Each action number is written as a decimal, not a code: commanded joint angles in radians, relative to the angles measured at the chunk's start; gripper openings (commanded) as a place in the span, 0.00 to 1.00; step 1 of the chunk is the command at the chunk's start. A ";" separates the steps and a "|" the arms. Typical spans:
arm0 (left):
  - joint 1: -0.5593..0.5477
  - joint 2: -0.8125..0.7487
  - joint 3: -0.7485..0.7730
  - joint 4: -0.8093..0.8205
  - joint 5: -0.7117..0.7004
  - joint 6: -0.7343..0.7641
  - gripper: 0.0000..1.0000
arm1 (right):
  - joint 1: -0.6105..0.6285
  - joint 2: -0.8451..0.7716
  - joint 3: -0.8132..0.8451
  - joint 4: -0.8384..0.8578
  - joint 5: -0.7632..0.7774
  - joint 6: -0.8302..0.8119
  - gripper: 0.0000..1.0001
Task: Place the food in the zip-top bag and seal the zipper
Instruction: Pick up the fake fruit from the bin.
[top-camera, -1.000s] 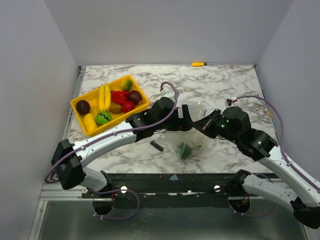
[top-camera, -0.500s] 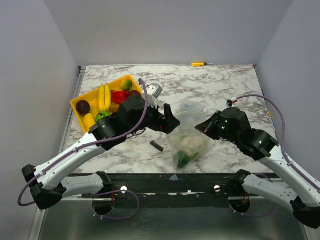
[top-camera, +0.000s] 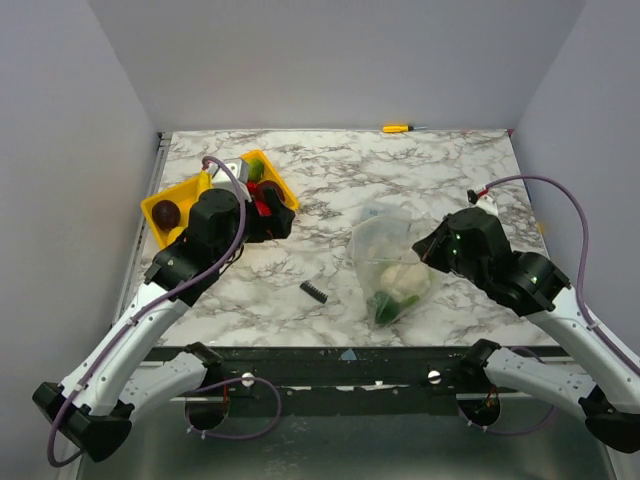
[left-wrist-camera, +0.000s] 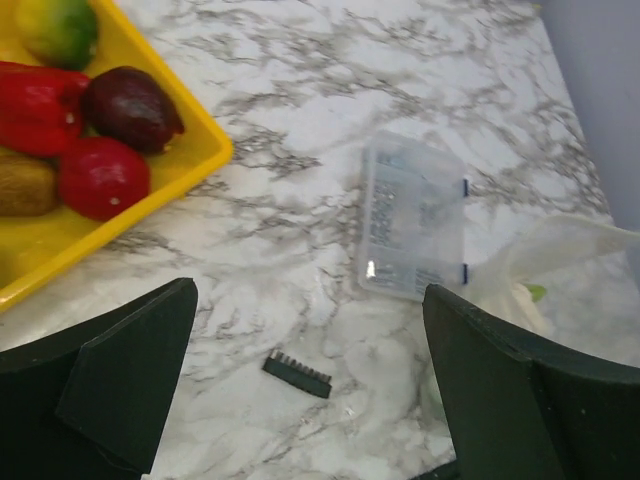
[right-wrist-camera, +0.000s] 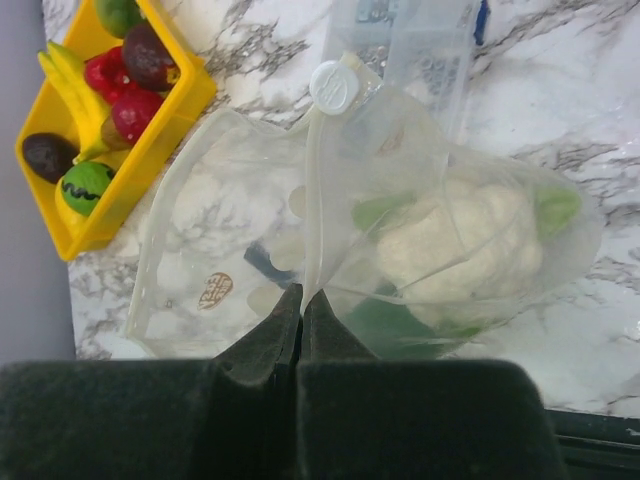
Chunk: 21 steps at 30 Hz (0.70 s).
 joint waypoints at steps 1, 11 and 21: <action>0.139 -0.010 -0.074 0.076 -0.142 0.012 0.98 | 0.006 0.009 0.054 -0.030 0.115 -0.064 0.00; 0.426 0.298 -0.061 0.254 -0.296 0.017 0.98 | 0.005 0.042 0.038 0.009 0.113 -0.097 0.00; 0.558 0.791 0.359 0.092 -0.266 0.414 0.98 | 0.005 0.036 0.032 0.028 0.076 -0.087 0.00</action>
